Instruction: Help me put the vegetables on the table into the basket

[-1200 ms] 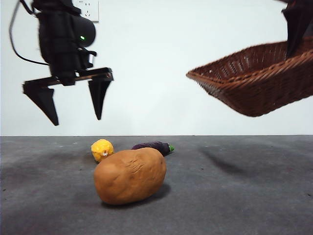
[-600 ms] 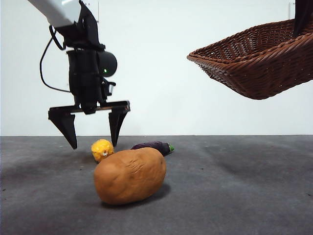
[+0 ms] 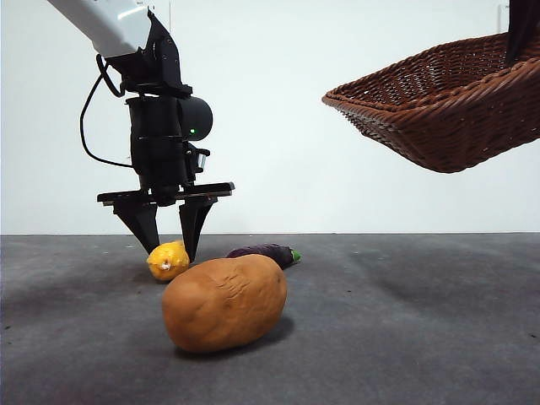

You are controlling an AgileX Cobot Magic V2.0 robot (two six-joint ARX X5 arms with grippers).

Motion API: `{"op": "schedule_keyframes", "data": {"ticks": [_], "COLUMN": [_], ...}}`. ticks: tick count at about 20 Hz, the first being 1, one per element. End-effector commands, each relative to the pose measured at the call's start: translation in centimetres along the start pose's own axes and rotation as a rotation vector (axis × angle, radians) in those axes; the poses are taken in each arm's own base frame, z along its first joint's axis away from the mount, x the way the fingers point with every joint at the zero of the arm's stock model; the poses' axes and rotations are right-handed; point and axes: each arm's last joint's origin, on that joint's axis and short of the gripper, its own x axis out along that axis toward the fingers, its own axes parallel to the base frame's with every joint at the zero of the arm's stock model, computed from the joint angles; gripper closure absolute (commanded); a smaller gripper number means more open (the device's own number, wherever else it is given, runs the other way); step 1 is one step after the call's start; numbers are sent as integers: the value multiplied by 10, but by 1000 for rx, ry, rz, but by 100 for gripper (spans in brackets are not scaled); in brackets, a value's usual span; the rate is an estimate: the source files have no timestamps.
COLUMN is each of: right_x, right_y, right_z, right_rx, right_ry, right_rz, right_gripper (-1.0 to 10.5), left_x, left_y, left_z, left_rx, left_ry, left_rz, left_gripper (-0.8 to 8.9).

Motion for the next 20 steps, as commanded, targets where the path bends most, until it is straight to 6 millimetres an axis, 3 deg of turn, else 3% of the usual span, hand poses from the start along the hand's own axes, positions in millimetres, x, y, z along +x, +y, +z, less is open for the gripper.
{"op": "schedule_keyframes", "data": {"ticks": [1, 3, 7, 12, 15, 20], "right_x": [-3, -3, -2, -1, 0, 10], "right_y": [2, 1, 1, 0, 4, 19], "right_z": [-1, -1, -2, -2, -3, -1], "right_rx": [-9, -8, 12, 80, 93, 71], "right_ry": [-4, -4, 10, 18, 27, 57], "right_rz": [10, 10, -10, -33, -26, -1], "right_gripper": [958, 958, 958, 958, 958, 958], "left_x": [1, -19, -98, -189, -215, -213], "left_y": [-2, -4, -7, -24, -51, -105], "left_z": [1, 4, 8, -28, -50, -70], "left_rx": [-6, 4, 53, 150, 253, 386], "left_ry": [-2, -40, -203, -343, -387, -356], "left_rz": [-23, -75, -188, -359, -406, -452], "left_gripper": [827, 827, 826, 826, 827, 827]}}
